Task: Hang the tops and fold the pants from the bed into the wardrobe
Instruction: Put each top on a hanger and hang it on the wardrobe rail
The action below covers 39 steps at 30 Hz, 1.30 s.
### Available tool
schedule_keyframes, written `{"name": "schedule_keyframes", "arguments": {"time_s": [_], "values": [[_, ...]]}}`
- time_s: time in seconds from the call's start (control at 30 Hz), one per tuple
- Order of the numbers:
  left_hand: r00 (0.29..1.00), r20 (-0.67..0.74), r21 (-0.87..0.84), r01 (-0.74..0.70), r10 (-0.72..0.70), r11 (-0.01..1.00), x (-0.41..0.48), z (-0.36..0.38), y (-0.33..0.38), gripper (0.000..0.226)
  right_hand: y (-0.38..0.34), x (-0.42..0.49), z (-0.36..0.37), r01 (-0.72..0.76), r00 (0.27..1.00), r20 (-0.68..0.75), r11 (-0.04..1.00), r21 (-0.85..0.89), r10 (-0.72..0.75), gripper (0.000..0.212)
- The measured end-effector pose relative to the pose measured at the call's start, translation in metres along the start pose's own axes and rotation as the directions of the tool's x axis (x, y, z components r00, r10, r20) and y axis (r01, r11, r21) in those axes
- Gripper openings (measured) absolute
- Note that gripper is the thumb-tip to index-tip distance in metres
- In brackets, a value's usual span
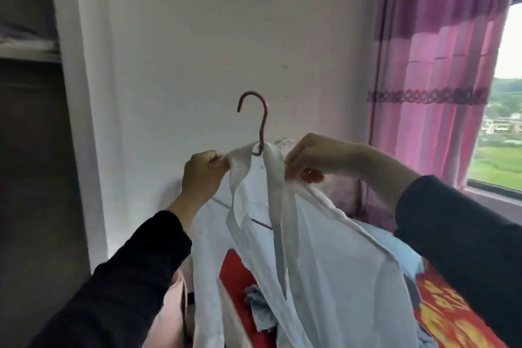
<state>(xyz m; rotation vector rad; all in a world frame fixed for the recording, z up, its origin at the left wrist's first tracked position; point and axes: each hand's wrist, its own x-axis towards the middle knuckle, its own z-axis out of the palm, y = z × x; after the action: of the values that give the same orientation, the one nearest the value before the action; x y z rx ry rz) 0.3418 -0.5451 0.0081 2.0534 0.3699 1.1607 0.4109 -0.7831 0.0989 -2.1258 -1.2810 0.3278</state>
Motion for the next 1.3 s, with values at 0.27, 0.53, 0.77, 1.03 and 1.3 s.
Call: {"name": "schedule_keyframes", "arguments": {"time_s": [0.27, 0.53, 0.77, 1.03, 1.3], "values": [[0.977, 0.094, 0.245, 0.164, -0.192, 0.955, 0.021, -0.173, -0.127, 0.030, -0.111, 0.134, 0.132, 0.082, 0.996, 0.028, 0.994, 0.078, -0.084, 0.018], [0.938, 0.156, 0.371, 0.235, -0.310, 0.898, 0.039, -0.303, -0.224, 0.026, -0.206, 0.255, 0.249, 0.100, 0.994, 0.024, 0.988, 0.117, -0.104, 0.034], [0.946, 0.053, 0.520, 0.247, -0.320, 0.818, 0.091, -0.386, -0.306, 0.016, -0.274, 0.366, 0.329, 0.109, 0.994, -0.021, 0.986, 0.127, -0.107, 0.030], [0.960, -0.080, 0.649, 0.254, -0.269, 0.717, 0.187, -0.467, -0.383, 0.048, -0.335, 0.522, 0.389, 0.156, 0.988, -0.022, 0.981, 0.120, -0.154, 0.024], [0.962, -0.229, 0.757, 0.272, -0.148, 0.594, 0.294, -0.550, -0.450, 0.045, -0.402, 0.669, 0.423, 0.218, 0.976, -0.026, 0.969, 0.120, -0.216, 0.015]]}}
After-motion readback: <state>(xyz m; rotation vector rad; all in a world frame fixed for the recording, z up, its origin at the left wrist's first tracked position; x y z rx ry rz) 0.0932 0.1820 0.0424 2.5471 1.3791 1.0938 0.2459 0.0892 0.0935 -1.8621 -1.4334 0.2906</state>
